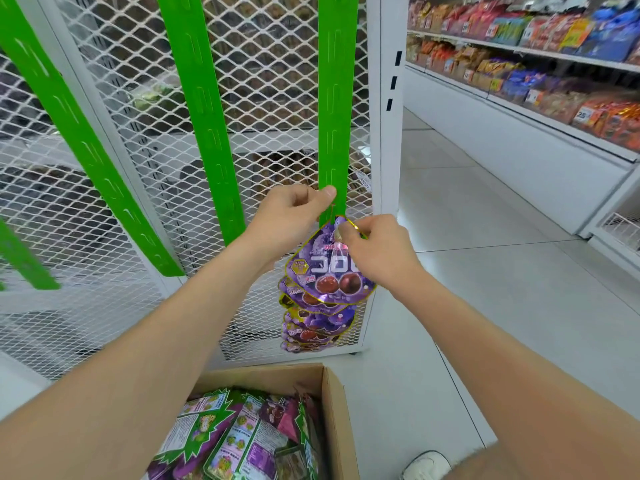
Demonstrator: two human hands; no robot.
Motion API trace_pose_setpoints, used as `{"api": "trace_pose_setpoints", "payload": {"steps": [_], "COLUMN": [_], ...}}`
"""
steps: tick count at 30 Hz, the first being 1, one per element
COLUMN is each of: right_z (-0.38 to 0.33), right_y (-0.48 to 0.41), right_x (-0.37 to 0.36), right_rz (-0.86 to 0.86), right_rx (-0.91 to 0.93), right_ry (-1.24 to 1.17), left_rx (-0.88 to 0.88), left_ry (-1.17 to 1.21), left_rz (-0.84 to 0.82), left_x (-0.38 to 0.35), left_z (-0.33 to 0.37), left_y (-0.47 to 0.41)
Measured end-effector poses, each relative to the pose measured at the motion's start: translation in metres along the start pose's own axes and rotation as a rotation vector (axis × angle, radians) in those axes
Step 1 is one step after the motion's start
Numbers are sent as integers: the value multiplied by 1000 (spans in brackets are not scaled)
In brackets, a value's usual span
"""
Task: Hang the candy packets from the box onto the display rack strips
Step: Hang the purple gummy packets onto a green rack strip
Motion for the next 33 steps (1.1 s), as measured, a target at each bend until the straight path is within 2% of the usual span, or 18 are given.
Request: {"api": "trace_pose_setpoints", "payload": {"steps": [3, 5, 8, 10, 16, 19, 22, 26, 30, 33], "right_z": [3, 9, 23, 29, 36, 53, 67, 77, 80, 79], "right_y": [-1, 5, 23, 38, 104, 131, 133, 133, 135, 140], "right_x": [1, 5, -3, -19, -101, -126, -130, -134, -141, -148], "right_rz": [-4, 8, -129, -293, -831, -1028, -1044, -1100, -1128, -1158], "right_rx": [-3, -25, -51, -28, 212, 291, 354, 400, 379, 360], "right_ry": [16, 131, 336, 391, 420, 513, 604, 652, 679, 717], "left_rx": [-203, -301, -391, -329, 97, 266, 406, 571, 555, 361], "left_ry": [-267, -457, -491, -512, -827, -893, -901, -862, -1220, -1550], "left_rz": [111, 265, 410, 337, 16, -223, -456, -478, -510, -492], "left_x": [6, 12, 13, 3, -46, -75, -98, -79, -50, -69], "left_z": [7, 2, -20, -55, -201, -265, -314, -348, -350, -321], "left_y": [9, 24, 62, 78, 104, 113, 130, 140, 142, 141]}}
Point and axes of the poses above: each hand's wrist, its own y-axis away from the middle knuckle, its own x-axis out of the back of the hand, z = x × y, the point moved 9 cm from there along -y, towards the middle knuckle, and after that the axes turned 10 degrees about x, right-handed, at the moved point
